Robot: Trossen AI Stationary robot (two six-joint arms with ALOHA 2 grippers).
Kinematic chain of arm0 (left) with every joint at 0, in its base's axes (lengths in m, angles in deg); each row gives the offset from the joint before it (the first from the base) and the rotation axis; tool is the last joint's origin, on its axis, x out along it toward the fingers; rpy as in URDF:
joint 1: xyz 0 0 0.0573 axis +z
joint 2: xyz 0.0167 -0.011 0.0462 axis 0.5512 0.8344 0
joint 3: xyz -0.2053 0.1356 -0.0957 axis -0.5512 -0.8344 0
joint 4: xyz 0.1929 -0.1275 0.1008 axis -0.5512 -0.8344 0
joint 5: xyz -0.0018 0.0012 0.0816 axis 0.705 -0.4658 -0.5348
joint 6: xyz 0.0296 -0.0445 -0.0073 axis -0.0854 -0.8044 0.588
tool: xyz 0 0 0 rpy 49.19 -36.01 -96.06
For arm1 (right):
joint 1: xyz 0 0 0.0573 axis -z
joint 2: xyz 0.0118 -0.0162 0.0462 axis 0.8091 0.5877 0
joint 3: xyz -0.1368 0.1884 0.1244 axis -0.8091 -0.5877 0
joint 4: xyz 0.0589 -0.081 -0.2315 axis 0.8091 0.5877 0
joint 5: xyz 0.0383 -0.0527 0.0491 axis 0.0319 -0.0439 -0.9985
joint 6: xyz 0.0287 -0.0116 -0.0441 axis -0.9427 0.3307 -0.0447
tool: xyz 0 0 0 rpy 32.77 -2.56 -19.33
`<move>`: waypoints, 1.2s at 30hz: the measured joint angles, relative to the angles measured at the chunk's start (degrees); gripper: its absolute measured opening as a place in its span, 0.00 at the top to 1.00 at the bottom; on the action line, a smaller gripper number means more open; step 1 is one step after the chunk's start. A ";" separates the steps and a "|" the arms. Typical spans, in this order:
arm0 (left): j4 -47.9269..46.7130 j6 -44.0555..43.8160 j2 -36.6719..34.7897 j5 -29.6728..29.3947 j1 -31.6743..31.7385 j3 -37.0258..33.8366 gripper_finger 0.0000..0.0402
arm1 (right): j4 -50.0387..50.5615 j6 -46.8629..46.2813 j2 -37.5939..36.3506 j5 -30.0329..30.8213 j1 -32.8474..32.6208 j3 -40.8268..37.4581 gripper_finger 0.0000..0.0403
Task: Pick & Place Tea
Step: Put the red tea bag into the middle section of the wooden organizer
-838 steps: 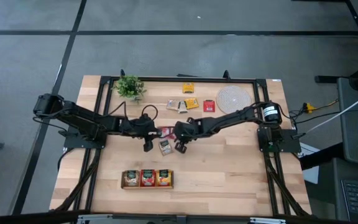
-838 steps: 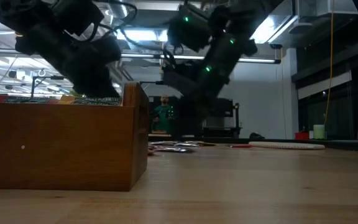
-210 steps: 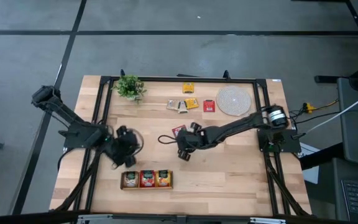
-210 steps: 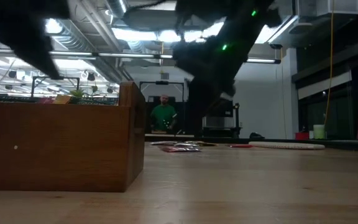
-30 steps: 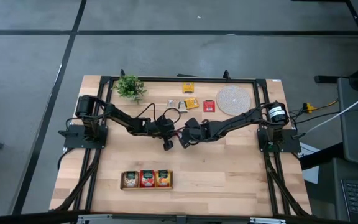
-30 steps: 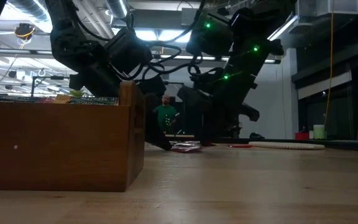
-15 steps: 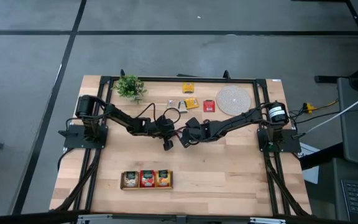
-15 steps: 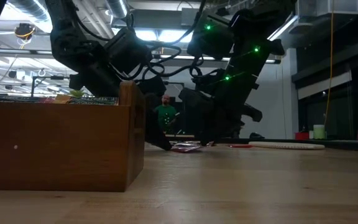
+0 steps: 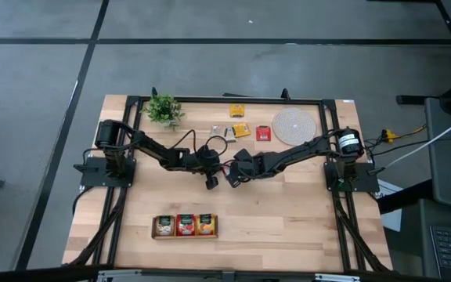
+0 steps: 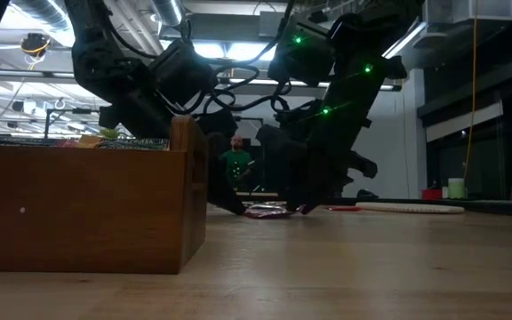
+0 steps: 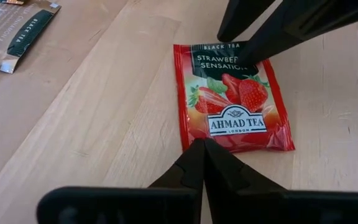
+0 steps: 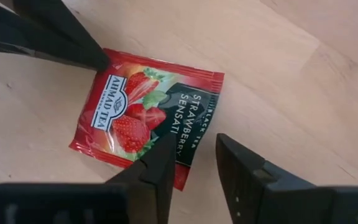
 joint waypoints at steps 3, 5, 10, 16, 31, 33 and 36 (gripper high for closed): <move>0.00 0.00 0.00 -0.02 0.00 0.00 0.99 | -0.33 0.08 0.28 -0.06 0.00 0.00 0.76; 0.00 -0.01 0.00 -0.02 0.00 0.00 1.00 | -0.44 0.13 0.88 0.06 -0.01 0.03 0.82; 0.09 -0.01 0.00 -0.02 0.00 0.00 0.98 | -0.72 0.19 2.44 1.03 -0.04 0.28 0.98; 0.07 -0.11 -0.08 -0.08 0.00 0.00 0.98 | -0.44 1.98 2.75 0.96 -0.04 0.17 0.98; -17.49 3.03 -16.45 -3.60 -1.89 -0.66 0.86 | -0.44 8.96 2.93 0.52 0.00 0.09 0.99; -18.40 2.61 -19.88 -6.01 -2.94 -2.04 0.83 | -0.28 10.34 2.97 0.47 -0.10 0.32 0.99; -15.51 -0.93 -25.42 -8.90 -4.28 -7.26 0.79 | -0.05 13.36 3.03 0.50 -0.42 1.12 0.99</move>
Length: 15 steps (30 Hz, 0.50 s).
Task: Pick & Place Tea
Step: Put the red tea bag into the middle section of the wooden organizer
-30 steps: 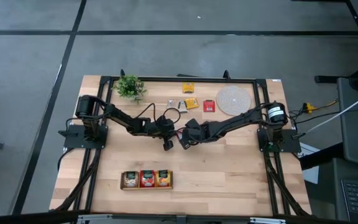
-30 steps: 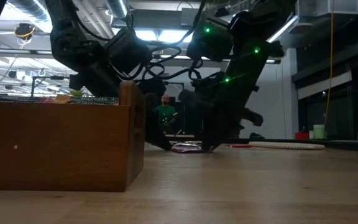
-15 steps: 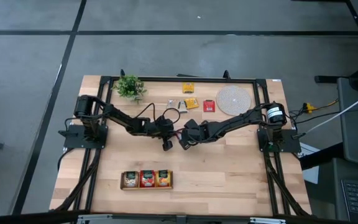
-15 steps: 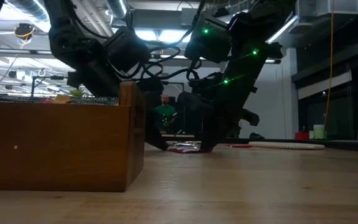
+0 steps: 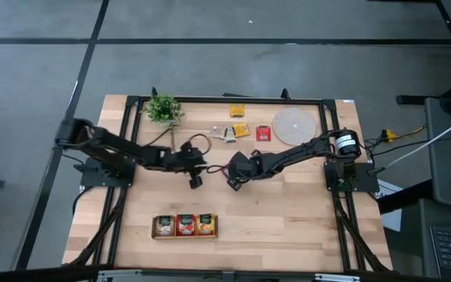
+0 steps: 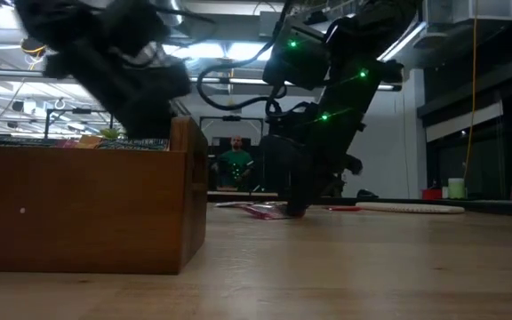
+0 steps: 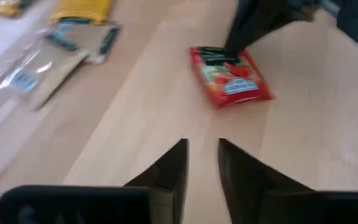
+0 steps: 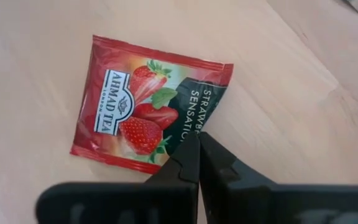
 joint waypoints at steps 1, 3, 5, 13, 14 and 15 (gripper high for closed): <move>1.67 -1.73 -2.10 -0.36 -0.31 -2.42 0.78 | 0.02 1.15 0.00 0.04 -0.06 0.39 0.99; 7.14 -4.91 -6.18 0.29 -0.62 -7.21 0.77 | 0.18 3.52 0.11 0.02 -0.28 1.19 1.00; 13.33 -7.12 -9.76 2.04 -0.60 -11.76 0.77 | 0.08 6.41 0.29 -0.37 -0.48 2.13 1.00; 22.32 -11.40 -16.33 6.97 2.69 -17.81 0.78 | -0.25 16.89 0.51 -4.04 -1.20 6.94 1.00; 22.46 -11.91 -16.33 8.23 3.25 -17.79 0.78 | -0.28 17.11 0.51 -3.96 -1.26 7.66 1.00; 22.46 -12.45 -16.33 9.56 3.70 -17.79 0.78 | -0.34 17.21 0.49 -3.82 -1.26 8.41 1.00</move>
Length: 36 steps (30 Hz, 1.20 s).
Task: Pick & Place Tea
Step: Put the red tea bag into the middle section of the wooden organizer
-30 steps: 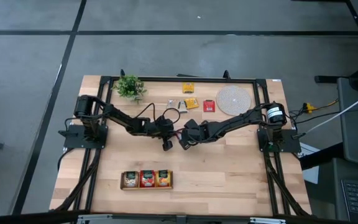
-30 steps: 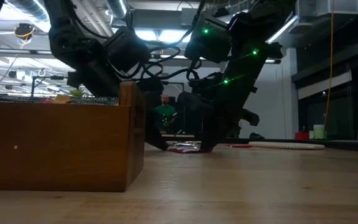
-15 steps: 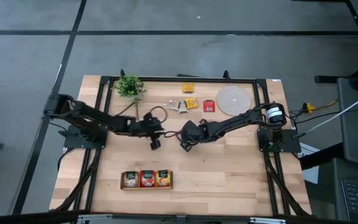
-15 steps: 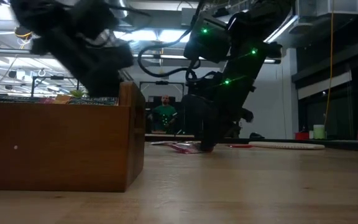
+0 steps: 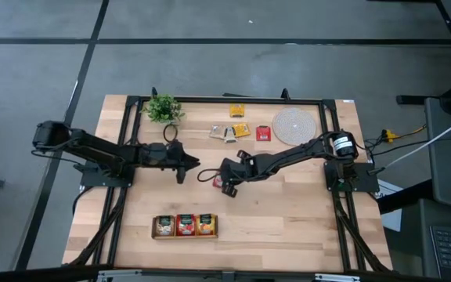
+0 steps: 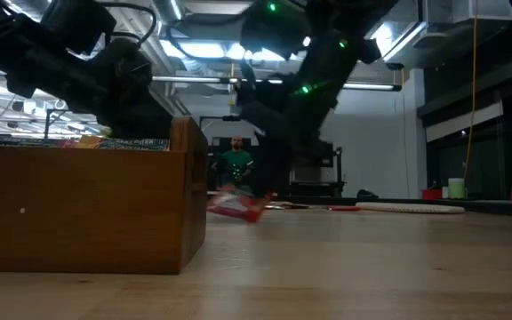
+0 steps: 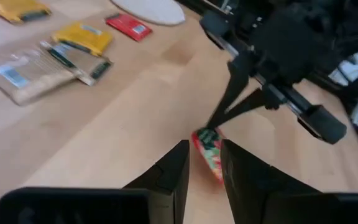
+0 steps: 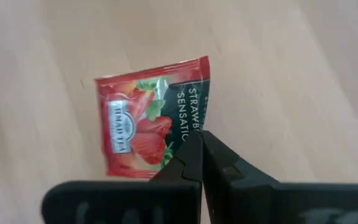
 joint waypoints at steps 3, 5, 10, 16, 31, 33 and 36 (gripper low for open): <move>0.23 -0.81 0.42 3.28 0.94 0.00 0.78 | -0.08 1.49 -0.03 0.33 0.02 2.29 1.00; 0.16 -1.28 0.44 4.18 1.26 0.00 0.77 | -0.09 3.09 -0.08 0.41 0.00 3.73 1.00; 0.29 -0.71 0.44 4.20 1.60 0.00 0.76 | -0.21 4.77 -0.20 2.19 0.02 6.64 1.00; 0.39 5.19 0.44 5.66 1.49 0.00 0.73 | -1.06 5.88 -0.25 2.78 0.17 8.30 1.00; 1.73 23.19 0.44 10.01 1.51 0.09 0.76 | -4.84 8.57 -0.35 0.40 0.17 8.33 1.00; 1.73 23.49 0.44 9.89 1.54 0.09 0.76 | -5.85 8.81 -0.35 0.39 0.17 8.33 1.00; 1.75 23.56 0.44 9.68 1.52 0.09 0.76 | -7.32 9.58 -0.35 0.39 0.17 8.35 1.00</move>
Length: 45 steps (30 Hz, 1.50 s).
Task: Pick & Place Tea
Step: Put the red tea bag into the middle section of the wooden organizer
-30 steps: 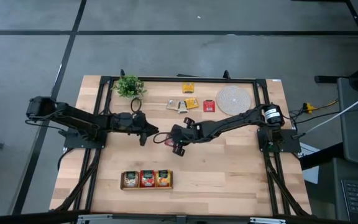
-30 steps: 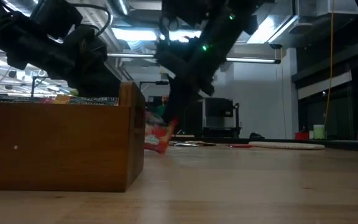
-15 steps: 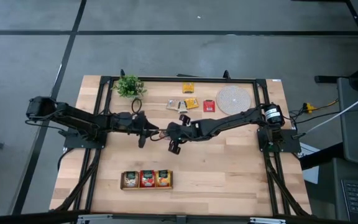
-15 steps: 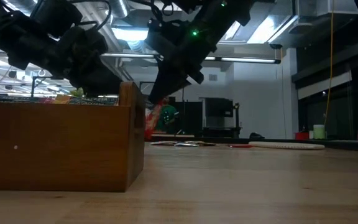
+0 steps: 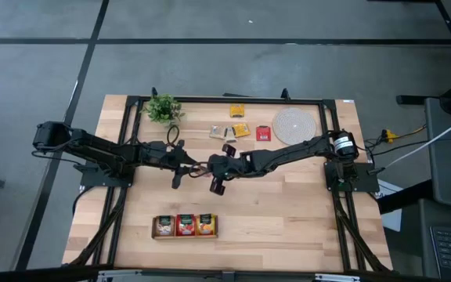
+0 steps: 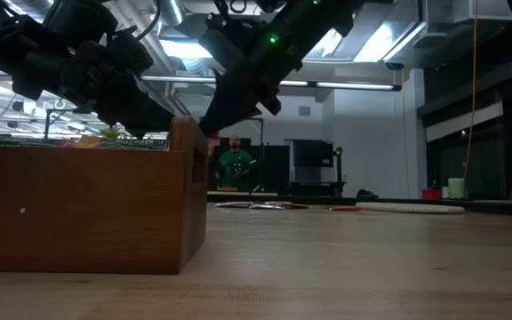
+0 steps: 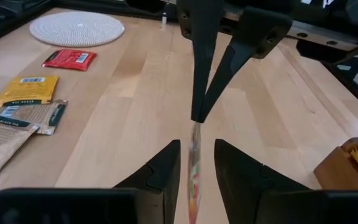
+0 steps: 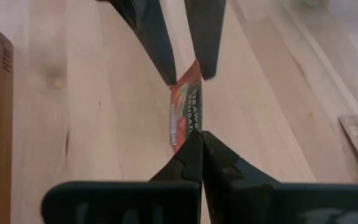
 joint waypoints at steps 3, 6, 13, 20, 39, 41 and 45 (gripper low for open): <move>0.01 0.38 0.00 -0.21 0.00 0.00 0.76 | -1.08 0.72 0.00 -0.40 0.00 0.00 1.00; 0.55 0.38 0.00 -0.74 0.02 0.00 0.77 | -1.55 0.72 0.00 -1.49 0.00 0.00 1.00; 2.22 0.38 0.00 0.49 0.02 0.02 0.90 | -1.93 0.72 -0.03 -1.50 0.00 0.00 0.99; -0.19 -1.90 -0.02 2.81 0.00 0.06 0.99 | -2.08 0.72 -0.09 -1.53 0.00 0.00 0.99; -3.26 -12.82 -2.20 2.43 -4.58 0.02 1.00 | 12.63 -5.77 -2.22 -4.20 -0.31 0.04 0.72; -3.60 -14.17 -4.24 2.40 -6.91 0.00 1.00 | 15.52 -6.91 -2.93 -4.09 -0.62 0.04 0.70; -3.72 -18.23 -9.56 1.75 -11.12 0.00 1.00 | 18.67 -8.57 -3.45 -4.02 -1.44 0.04 0.69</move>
